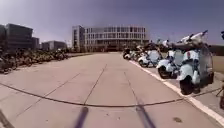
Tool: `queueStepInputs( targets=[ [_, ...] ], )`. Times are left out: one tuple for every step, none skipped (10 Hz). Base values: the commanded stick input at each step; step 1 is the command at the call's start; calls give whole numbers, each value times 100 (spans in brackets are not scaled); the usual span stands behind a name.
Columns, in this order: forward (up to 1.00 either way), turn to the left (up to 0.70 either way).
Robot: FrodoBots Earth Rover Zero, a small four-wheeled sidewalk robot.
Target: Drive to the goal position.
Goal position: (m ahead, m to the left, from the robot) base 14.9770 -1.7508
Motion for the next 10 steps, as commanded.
queueStepInputs(
  targets=[
    [68,-9],
    [68,0],
    [68,0],
    [68,0],
    [68,0],
    [68,0],
    [68,0],
    [68,0],
    [68,0],
    [68,0]
  ],
)
